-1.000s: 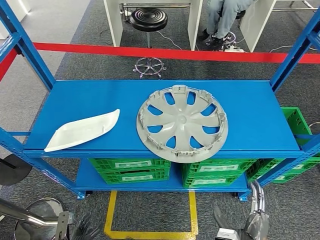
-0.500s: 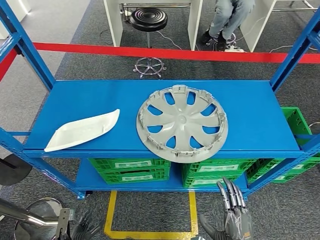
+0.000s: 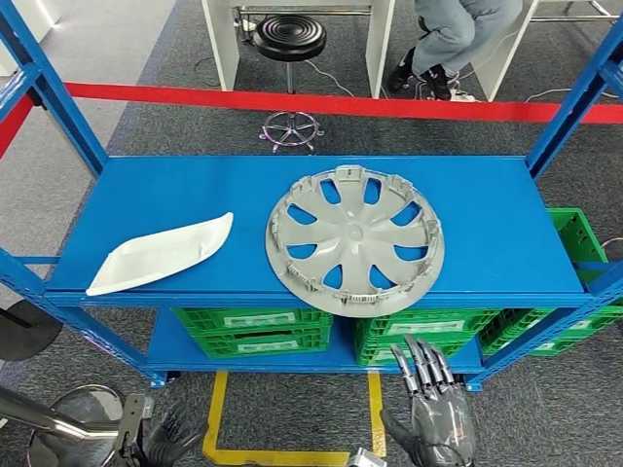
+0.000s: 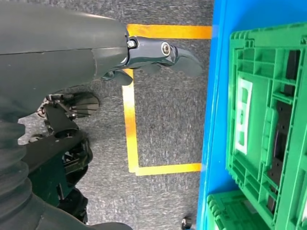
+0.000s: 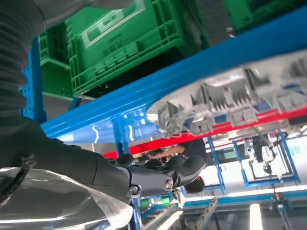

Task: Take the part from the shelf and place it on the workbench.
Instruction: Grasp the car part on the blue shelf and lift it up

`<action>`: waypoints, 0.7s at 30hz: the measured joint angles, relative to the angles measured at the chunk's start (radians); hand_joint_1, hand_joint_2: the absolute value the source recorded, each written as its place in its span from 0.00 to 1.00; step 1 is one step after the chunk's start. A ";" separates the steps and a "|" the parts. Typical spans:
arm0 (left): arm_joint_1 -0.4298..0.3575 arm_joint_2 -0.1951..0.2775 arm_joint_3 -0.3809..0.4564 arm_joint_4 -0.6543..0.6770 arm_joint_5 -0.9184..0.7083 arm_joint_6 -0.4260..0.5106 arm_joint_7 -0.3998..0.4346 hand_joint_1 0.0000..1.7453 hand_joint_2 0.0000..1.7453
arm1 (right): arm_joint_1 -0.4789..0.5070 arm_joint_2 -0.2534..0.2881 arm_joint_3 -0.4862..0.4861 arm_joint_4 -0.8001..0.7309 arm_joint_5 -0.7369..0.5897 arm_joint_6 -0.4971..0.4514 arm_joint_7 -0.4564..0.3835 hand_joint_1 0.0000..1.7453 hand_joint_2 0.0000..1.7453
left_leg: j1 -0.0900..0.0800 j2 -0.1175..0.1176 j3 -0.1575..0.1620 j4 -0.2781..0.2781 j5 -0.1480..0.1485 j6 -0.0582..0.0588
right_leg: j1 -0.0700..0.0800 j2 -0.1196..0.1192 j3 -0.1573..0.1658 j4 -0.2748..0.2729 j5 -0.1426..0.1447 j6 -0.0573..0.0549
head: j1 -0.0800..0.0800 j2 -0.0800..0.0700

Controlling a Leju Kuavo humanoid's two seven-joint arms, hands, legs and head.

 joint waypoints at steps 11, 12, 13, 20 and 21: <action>-0.034 -0.024 -0.049 0.000 -0.095 -0.006 0.034 0.00 1.00 | -0.142 -0.074 0.073 0.126 0.105 0.064 0.173 0.00 1.00 | 0.000 0.000 0.000 0.000 0.000 0.000 | 0.000 0.000 0.002 0.000 0.000 0.000 | 0.000 0.000; -0.035 -0.025 -0.052 0.000 -0.098 -0.006 0.037 0.00 1.00 | -0.148 -0.075 0.073 0.131 0.110 0.067 0.174 0.00 1.00 | 0.000 0.000 0.000 0.000 0.000 0.000 | 0.000 0.000 0.004 0.000 0.000 0.000 | 0.000 0.000; -0.036 -0.026 -0.054 0.000 -0.101 -0.006 0.038 0.00 1.00 | -0.155 -0.076 0.073 0.135 0.115 0.070 0.174 0.00 1.00 | 0.000 0.000 0.000 0.000 0.000 0.000 | 0.000 0.000 0.006 0.000 0.000 0.000 | 0.000 0.000; -0.045 -0.032 -0.067 0.000 -0.120 -0.009 0.045 0.00 1.00 | -0.201 -0.076 0.063 0.158 0.135 0.094 0.158 0.00 1.00 | 0.000 0.000 0.000 0.001 0.000 0.000 | 0.000 0.000 0.008 0.000 0.001 0.000 | 0.000 0.000; -0.046 -0.033 -0.069 0.000 -0.122 -0.010 0.046 0.00 1.00 | -0.206 -0.076 0.060 0.160 0.138 0.096 0.155 0.00 1.00 | 0.000 0.000 0.000 0.001 0.000 0.000 | 0.000 0.000 0.009 0.000 0.001 0.000 | 0.000 0.000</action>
